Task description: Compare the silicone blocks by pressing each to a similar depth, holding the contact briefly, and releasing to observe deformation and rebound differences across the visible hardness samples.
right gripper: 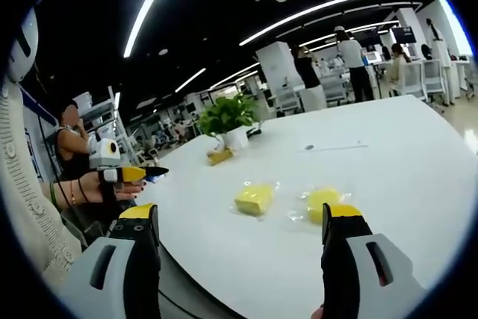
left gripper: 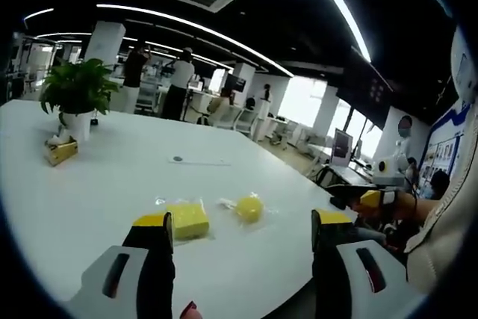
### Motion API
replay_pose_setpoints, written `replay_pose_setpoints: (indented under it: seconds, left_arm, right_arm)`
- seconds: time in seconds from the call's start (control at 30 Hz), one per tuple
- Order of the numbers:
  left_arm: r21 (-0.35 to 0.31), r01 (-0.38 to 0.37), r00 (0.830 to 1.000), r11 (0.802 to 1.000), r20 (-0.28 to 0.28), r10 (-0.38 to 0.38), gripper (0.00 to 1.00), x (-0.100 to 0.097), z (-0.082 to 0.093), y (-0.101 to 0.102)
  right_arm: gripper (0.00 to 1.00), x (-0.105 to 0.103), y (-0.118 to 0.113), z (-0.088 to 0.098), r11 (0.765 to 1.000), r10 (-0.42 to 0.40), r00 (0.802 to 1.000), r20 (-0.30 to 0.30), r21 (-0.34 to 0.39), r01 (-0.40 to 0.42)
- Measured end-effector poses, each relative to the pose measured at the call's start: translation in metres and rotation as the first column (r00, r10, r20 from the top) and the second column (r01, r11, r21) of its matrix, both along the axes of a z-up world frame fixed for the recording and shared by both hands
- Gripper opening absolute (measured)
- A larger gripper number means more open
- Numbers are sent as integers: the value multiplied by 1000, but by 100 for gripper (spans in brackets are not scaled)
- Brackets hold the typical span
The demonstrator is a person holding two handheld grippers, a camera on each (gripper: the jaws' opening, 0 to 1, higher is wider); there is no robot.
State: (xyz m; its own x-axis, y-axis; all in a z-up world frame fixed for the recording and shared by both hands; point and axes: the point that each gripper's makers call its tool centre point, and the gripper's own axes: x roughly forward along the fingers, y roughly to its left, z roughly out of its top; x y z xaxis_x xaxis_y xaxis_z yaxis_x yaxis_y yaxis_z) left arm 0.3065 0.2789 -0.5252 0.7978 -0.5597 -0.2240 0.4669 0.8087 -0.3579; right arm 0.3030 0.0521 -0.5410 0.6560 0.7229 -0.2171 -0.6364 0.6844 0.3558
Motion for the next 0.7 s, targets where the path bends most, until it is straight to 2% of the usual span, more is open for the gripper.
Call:
replay_pose_setpoints:
  seconds: [0.13, 0.23, 0.37, 0.57, 0.7]
  left_arm:
    - [-90, -4, 1000, 996, -11, 3, 76, 7, 5, -1]
    - [-104, -1, 1000, 995, -11, 0, 76, 13, 6, 0]
    - [-154, -10, 1000, 988, -13, 8, 75, 24, 8, 3]
    - [-273, -49, 998, 961, -38, 40, 74, 49, 9, 11]
    - [-306, -77, 996, 949, -72, 57, 73, 65, 0, 14]
  right_arm:
    - [84, 1, 0, -2, 1000, 0, 1000, -7, -9, 0]
    - [82, 3, -1, -2, 1000, -8, 1000, -3, -16, 8]
    - [81, 9, -3, -1, 1000, -20, 1000, 1, -16, 20]
    - [81, 17, -4, -4, 999, -29, 999, -13, -27, 29]
    - [80, 23, -3, -6, 999, -34, 999, -26, -27, 33]
